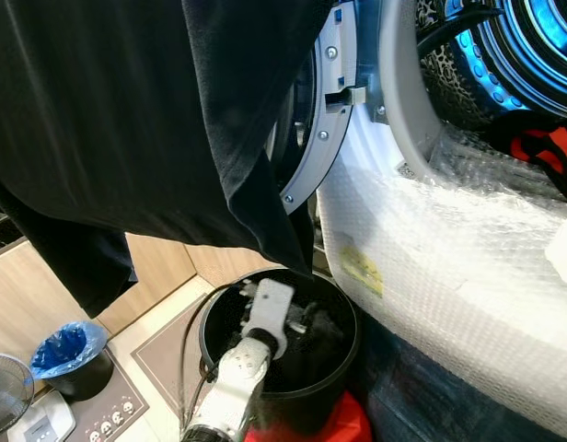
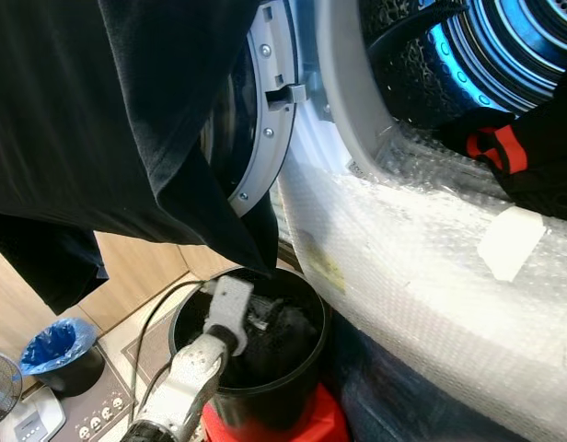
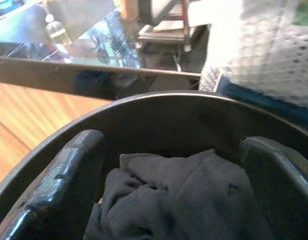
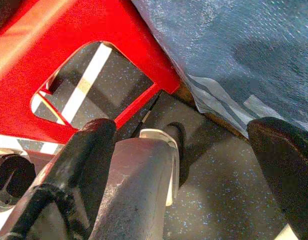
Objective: Clothes washing
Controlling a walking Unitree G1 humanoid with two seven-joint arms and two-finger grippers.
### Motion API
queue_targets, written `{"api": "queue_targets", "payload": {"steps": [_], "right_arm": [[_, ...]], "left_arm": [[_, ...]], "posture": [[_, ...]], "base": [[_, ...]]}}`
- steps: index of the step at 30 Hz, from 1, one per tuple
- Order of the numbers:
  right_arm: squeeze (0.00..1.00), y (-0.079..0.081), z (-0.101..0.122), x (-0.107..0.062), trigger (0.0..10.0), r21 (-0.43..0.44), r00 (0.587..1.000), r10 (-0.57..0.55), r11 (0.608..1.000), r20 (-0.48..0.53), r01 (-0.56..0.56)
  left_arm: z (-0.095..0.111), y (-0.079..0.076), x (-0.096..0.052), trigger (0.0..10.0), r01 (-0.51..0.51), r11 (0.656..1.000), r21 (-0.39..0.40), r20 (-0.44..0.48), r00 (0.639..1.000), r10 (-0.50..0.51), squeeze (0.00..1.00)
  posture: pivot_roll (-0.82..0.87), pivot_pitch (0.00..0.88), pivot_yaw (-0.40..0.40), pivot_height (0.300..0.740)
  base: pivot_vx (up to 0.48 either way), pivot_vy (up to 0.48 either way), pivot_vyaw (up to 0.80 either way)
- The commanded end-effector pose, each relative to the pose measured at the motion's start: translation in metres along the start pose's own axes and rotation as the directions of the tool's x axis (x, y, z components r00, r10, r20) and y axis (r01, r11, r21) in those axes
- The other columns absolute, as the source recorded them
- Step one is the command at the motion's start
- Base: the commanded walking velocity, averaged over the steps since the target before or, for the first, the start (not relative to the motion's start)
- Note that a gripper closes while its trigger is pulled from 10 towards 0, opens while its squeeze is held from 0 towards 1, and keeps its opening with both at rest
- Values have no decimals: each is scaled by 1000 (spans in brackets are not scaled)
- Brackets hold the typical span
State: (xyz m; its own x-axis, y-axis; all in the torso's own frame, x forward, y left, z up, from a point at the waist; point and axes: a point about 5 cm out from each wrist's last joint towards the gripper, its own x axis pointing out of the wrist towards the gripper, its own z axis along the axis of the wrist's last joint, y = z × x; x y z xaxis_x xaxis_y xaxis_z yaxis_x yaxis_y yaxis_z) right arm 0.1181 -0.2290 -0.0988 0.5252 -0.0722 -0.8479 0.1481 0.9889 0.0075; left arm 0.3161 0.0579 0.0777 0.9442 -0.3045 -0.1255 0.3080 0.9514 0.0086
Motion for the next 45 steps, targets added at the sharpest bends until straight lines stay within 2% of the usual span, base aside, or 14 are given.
{"api": "queue_targets", "payload": {"steps": [1,4,5,9,13,15,23,25,32,36,39,41,42,45], "right_arm": [[0,5,-10,-1,10000,-4,999,18,1000,-37,-18],[0,4,-12,-2,10000,-7,999,17,1000,-41,-17],[0,4,-12,-2,10000,-7,999,17,1000,-41,-17],[0,2,-13,-3,10000,-9,999,12,1000,-44,-13],[0,1,-14,-3,10000,-9,999,10,1000,-45,-11],[0,-1,-15,-4,10000,-7,999,7,1000,-46,-7],[0,-7,-28,-10,10000,-10,998,0,1000,-68,-1],[0,-11,-37,-14,10000,-9,996,-3,1000,-85,3],[0,-18,-54,-23,10000,-10,993,-9,1000,-114,8],[0,-20,-65,-28,10000,-5,991,-6,1000,-130,6],[0,-21,-70,-31,10000,-5,991,-4,1000,-136,3],[0,-21,-73,-33,10000,0,990,-2,1000,-138,2],[0,-20,-75,-34,10000,4,990,2,1000,-139,-1],[0,-19,-78,-35,10000,8,990,8,1000,-138,-7]], "left_arm": [[-1,5,-1,10000,-29,999,-13,-15,999,29,0],[-8,13,-3,10000,-82,993,-81,-79,994,75,0],[-8,13,-3,10000,-82,993,-81,-79,994,75,0],[-21,25,-2,10000,-144,971,-190,-203,974,104,0],[-21,26,-1,10000,-145,972,-184,-216,971,104,0],[-24,30,-2,10000,-175,959,-224,-261,958,114,0],[-28,38,0,10000,-198,944,-262,-331,938,105,0],[-26,45,2,10000,-182,951,-249,-333,938,92,0],[-22,48,6,10000,-72,965,-253,-348,937,-21,0],[-14,53,8,10000,25,978,-206,-312,946,-90,0],[-13,55,8,10000,41,982,-187,-312,945,-99,0],[-13,56,7,10000,81,974,-212,-302,942,-144,0],[-12,57,6,10000,114,968,-224,-293,940,-178,1000],[-11,58,5,10000,141,961,-238,-278,938,-206,1000]], "posture": [[-117,0,128,740],[-120,0,127,740],[-120,0,127,740],[-117,0,120,740],[-119,0,117,740],[-120,0,115,740],[-116,0,98,740],[-116,0,89,740],[-116,0,76,740],[-119,14,69,740],[-123,34,67,740],[-126,49,65,740],[-129,59,65,740],[-129,73,62,740]], "base": [[0,0,0],[0,0,0],[0,0,0],[0,0,0],[0,0,0],[0,0,0],[0,0,0],[0,0,0],[0,0,0],[0,0,0],[0,0,0],[0,0,0],[0,0,0],[0,0,0]]}}
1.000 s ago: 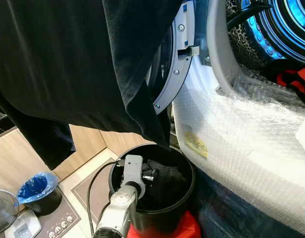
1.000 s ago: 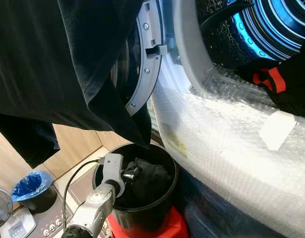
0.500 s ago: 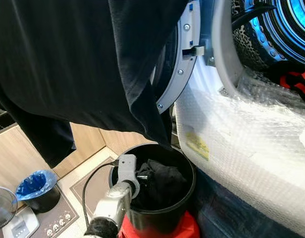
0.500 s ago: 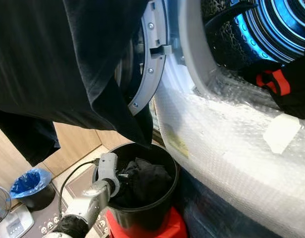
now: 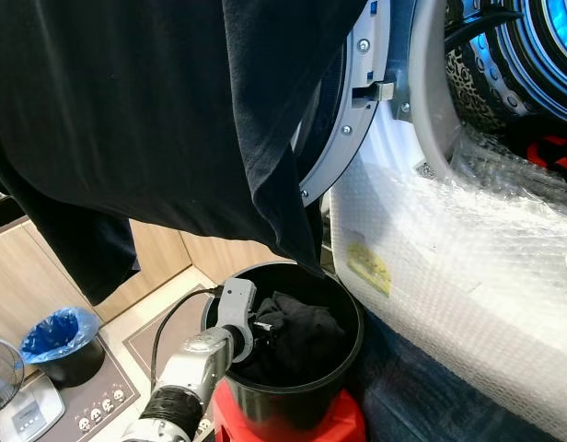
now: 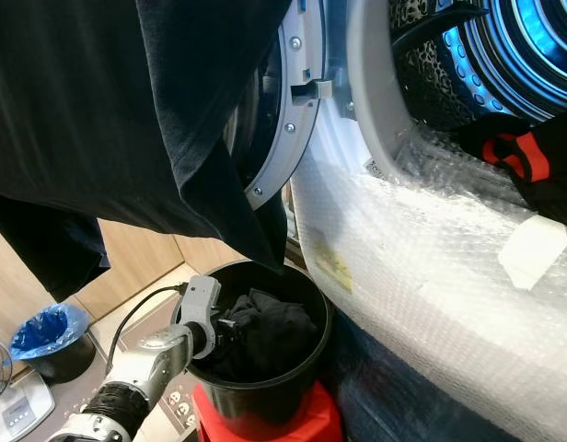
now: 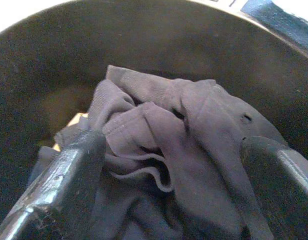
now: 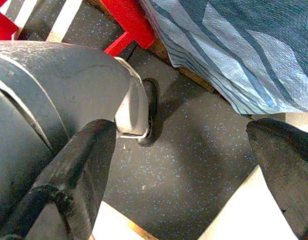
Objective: Clothes washing
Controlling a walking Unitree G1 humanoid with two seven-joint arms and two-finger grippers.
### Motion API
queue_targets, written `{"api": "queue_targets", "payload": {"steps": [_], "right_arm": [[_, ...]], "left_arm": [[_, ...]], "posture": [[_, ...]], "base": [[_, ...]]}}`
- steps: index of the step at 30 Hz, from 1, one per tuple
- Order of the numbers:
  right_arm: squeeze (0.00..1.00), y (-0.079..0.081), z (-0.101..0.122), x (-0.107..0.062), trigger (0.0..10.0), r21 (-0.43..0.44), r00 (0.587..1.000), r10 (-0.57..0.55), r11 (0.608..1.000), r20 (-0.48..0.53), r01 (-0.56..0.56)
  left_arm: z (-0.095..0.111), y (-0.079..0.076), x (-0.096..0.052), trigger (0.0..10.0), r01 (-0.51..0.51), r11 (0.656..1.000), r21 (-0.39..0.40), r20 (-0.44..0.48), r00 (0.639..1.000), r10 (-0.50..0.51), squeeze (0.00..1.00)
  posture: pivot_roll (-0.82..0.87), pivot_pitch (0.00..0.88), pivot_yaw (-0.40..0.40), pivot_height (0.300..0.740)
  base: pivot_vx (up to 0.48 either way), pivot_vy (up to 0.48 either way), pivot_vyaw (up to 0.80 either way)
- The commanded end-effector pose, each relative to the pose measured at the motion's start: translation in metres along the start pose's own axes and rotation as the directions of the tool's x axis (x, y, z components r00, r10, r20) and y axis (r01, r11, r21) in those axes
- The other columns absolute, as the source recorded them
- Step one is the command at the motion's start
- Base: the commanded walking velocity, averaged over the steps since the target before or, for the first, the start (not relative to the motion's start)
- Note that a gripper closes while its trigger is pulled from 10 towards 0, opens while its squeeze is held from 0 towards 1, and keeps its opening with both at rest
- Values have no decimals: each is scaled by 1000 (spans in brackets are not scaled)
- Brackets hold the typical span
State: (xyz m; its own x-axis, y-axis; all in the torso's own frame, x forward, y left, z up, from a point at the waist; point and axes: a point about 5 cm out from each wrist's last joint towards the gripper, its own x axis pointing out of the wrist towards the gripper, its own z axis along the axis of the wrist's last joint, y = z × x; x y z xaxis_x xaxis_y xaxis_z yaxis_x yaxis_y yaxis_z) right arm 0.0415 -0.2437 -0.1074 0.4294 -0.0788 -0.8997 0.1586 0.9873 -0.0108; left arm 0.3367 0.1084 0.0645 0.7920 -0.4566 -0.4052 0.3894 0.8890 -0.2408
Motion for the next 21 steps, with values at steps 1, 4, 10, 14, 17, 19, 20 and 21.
{"api": "queue_targets", "payload": {"steps": [1,4,10,14,17,19,20,21], "right_arm": [[0,7,-12,-3,10000,7,999,31,1000,-31,-30],[0,7,-13,-3,10000,14,999,36,999,-26,-35],[0,10,-10,-2,10000,22,998,56,998,-4,-56],[0,9,-7,-2,10000,22,998,67,997,17,-68],[0,7,-6,-3,10000,23,997,70,997,31,-71],[0,5,-5,-4,10000,22,997,71,997,37,-72],[0,3,-5,-5,10000,22,997,71,997,43,-72],[0,2,-5,-5,10000,22,996,71,997,45,-72]], "left_arm": [[2,3,-2,10000,21,1000,-8,7,1000,-21,1000],[5,2,-3,10000,49,999,7,20,999,-49,1000],[10,5,-7,10000,120,993,-10,47,992,-120,1000],[3,10,-11,10000,166,985,-46,31,986,-165,1000],[-2,13,-12,10000,175,981,-81,11,985,-174,1000],[-5,14,-12,10000,186,978,-91,0,982,-187,1000],[-7,15,-12,10000,185,978,-97,-11,982,-187,565],[-8,16,-12,10000,179,978,-108,-13,983,-181,565]], "posture": [[-128,79,61,740],[-129,84,58,740],[-128,100,46,740],[-139,118,33,740],[-152,138,21,740],[-155,142,18,740],[-165,155,9,740],[-165,155,9,740]], "base": [[0,0,0],[0,0,0],[0,0,0],[0,0,0],[0,0,0],[0,0,0],[0,0,0],[0,0,0]]}}
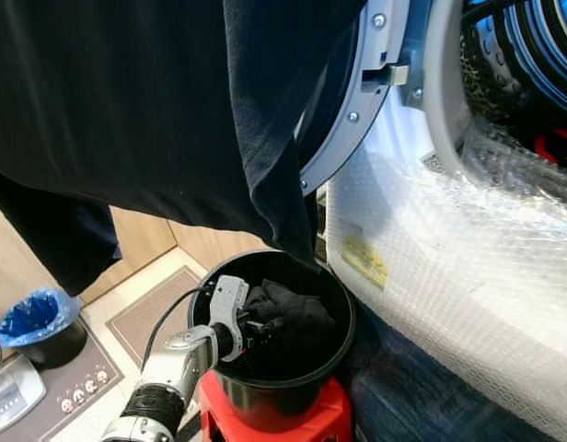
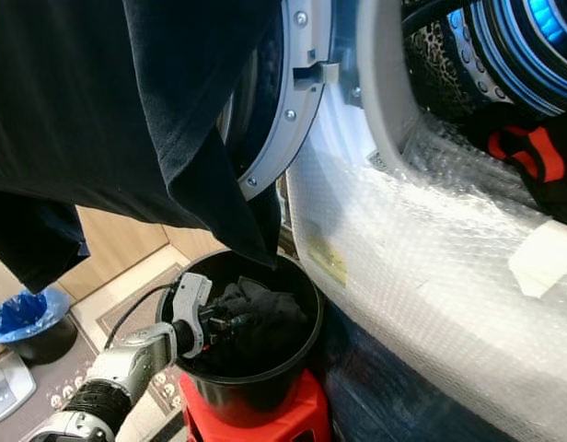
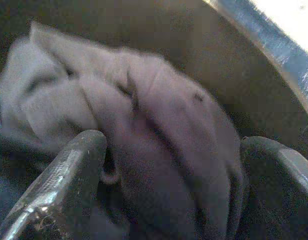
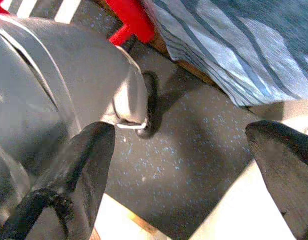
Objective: Clothes washing
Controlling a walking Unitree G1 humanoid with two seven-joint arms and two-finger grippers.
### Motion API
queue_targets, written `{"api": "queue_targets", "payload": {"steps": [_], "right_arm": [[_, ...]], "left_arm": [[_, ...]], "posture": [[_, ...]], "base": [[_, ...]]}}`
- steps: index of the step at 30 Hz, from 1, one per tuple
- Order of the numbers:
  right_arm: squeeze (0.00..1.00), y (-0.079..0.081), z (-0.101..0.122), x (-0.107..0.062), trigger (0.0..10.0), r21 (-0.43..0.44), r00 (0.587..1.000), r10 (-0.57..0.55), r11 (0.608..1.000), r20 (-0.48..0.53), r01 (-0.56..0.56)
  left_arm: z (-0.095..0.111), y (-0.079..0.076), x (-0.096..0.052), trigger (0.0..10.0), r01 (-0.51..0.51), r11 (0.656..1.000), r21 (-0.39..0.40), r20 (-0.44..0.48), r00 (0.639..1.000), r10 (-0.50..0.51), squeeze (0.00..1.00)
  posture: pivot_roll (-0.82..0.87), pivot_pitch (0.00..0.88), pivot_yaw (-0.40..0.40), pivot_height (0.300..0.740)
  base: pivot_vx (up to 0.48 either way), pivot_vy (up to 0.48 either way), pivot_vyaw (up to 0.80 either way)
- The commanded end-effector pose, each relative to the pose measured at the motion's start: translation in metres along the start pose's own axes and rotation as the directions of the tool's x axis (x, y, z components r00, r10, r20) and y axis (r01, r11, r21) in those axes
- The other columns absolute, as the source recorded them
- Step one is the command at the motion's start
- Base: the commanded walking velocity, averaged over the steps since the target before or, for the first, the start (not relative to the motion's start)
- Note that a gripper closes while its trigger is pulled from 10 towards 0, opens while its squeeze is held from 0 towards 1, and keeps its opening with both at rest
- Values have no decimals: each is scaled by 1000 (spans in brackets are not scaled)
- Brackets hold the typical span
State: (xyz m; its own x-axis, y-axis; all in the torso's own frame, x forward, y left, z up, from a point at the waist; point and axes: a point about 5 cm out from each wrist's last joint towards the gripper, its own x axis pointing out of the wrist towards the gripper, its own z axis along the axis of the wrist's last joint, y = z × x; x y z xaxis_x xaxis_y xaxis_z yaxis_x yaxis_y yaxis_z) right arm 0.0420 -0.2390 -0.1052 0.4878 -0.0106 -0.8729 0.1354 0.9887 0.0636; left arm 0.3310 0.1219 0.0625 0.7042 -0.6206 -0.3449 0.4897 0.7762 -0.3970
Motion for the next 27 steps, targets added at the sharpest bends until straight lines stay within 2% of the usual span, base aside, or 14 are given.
{"api": "queue_targets", "payload": {"steps": [1,3,5,8,12,15,17,19,20,22,27], "right_arm": [[0,-4,-7,-5,10000,10,1000,-6,1000,-6,6],[0,-9,-9,-8,10000,9,1000,-7,1000,-1,7],[0,-11,-11,-10,10000,10,1000,-9,1000,1,9],[0,-16,-15,-15,10000,10,1000,-15,1000,-1,15],[0,-19,-21,-19,10000,7,1000,-19,1000,-14,20],[0,-21,-22,-20,10000,4,1000,-18,1000,-18,18],[0,-22,-22,-21,10000,1,1000,-16,1000,-19,16],[0,-22,-22,-21,10000,-1,1000,-13,1000,-20,13],[0,-22,-22,-21,10000,0,1000,-9,1000,-19,9],[0,-21,-22,-20,10000,1,1000,-7,1000,-18,7],[0,-21,-21,-20,10000,-2,1000,-2,1000,-17,2]], "left_arm": [[-5,8,-3,10000,-24,998,-54,-20,1000,23,0],[-6,10,-2,10000,-44,994,-102,-19,999,42,0],[-6,11,-2,10000,-59,992,-109,-21,998,57,0],[-5,14,-1,10000,-98,982,-162,-36,995,93,0],[-4,21,-3,10000,-172,975,-141,-71,984,163,0],[1,28,-6,10000,-225,951,-214,-88,974,211,0],[4,31,-7,10000,-225,941,-251,-81,974,211,0],[6,33,-9,10000,-231,938,-260,-75,973,219,0],[7,35,-10,4667,-248,934,-258,-76,969,237,0],[8,37,-11,0,-255,933,-255,-71,967,245,0],[10,38,-12,0,-249,932,-264,-59,968,242,0]], "posture": [[-175,167,1,740],[-188,178,-7,740],[-199,187,-13,740],[-205,195,-20,740],[-209,204,-28,740],[-208,208,-33,740],[-208,211,-36,740],[-207,211,-39,740],[-205,209,-42,740],[-204,204,-43,740],[-201,198,-46,740]], "base": [[0,0,0],[0,0,0],[0,0,0],[0,0,0],[0,0,0],[0,0,0],[0,0,0],[0,0,0],[0,0,0],[0,0,0],[0,0,0]]}}
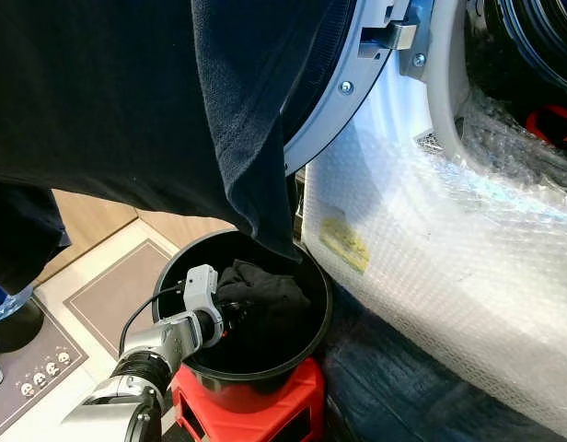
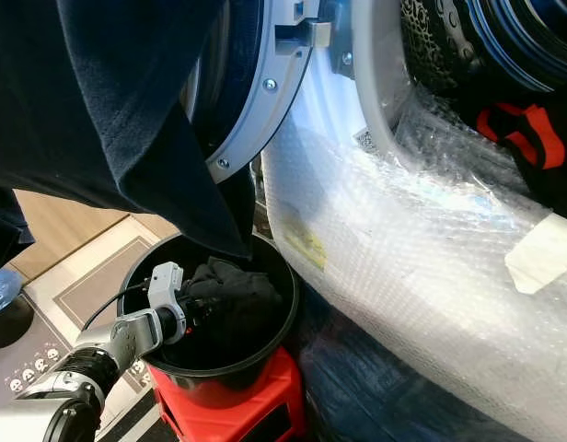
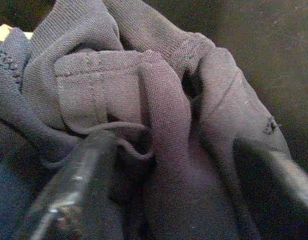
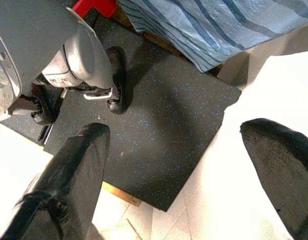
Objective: Clothes washing
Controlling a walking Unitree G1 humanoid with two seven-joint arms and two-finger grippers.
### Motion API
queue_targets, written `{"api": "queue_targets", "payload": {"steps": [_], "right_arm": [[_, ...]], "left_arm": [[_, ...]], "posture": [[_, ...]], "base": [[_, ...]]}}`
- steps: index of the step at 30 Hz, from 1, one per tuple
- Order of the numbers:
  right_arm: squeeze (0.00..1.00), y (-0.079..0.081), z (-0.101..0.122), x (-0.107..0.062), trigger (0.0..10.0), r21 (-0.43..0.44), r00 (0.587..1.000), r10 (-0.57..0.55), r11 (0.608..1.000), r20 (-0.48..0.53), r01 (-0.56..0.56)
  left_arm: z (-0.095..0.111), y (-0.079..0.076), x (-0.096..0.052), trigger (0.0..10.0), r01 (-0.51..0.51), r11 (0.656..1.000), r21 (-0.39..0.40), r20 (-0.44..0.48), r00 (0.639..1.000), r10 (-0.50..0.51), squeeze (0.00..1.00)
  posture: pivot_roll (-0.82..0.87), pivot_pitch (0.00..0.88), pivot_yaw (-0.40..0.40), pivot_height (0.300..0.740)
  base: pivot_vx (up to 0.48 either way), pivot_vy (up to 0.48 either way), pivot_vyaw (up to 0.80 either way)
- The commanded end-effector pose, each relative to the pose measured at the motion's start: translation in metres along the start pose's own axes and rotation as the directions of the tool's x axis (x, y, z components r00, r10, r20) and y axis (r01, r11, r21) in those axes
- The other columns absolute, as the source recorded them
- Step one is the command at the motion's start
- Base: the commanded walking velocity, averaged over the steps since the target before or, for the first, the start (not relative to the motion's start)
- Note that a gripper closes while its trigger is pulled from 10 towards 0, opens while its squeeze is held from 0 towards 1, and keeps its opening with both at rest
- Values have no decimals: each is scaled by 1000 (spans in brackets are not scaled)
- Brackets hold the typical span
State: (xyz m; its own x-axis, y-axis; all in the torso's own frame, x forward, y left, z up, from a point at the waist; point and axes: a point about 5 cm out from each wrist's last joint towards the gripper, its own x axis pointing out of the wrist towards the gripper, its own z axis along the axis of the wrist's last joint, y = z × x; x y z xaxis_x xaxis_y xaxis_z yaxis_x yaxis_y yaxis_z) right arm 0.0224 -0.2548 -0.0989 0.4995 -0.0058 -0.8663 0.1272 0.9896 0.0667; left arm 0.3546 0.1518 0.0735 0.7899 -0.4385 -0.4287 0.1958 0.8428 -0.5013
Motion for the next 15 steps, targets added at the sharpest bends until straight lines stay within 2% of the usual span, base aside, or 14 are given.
{"api": "queue_targets", "payload": {"steps": [1,8,15], "right_arm": [[0,-2,-9,-4,10000,4,1000,-5,1000,-29,5],[0,0,-7,-2,10000,0,1000,3,1000,-26,-3],[0,2,-6,-2,10000,2,1000,9,1000,-25,-9]], "left_arm": [[-11,12,-5,0,-28,999,-34,-41,999,27,0],[-11,11,-5,0,5,1000,-2,-43,999,-5,0],[-10,12,-6,0,-3,1000,2,-40,999,3,0]], "posture": [[-199,191,-47,740],[-196,189,-49,740],[-193,192,-49,740]], "base": [[0,0,0],[0,0,0],[0,0,0]]}}
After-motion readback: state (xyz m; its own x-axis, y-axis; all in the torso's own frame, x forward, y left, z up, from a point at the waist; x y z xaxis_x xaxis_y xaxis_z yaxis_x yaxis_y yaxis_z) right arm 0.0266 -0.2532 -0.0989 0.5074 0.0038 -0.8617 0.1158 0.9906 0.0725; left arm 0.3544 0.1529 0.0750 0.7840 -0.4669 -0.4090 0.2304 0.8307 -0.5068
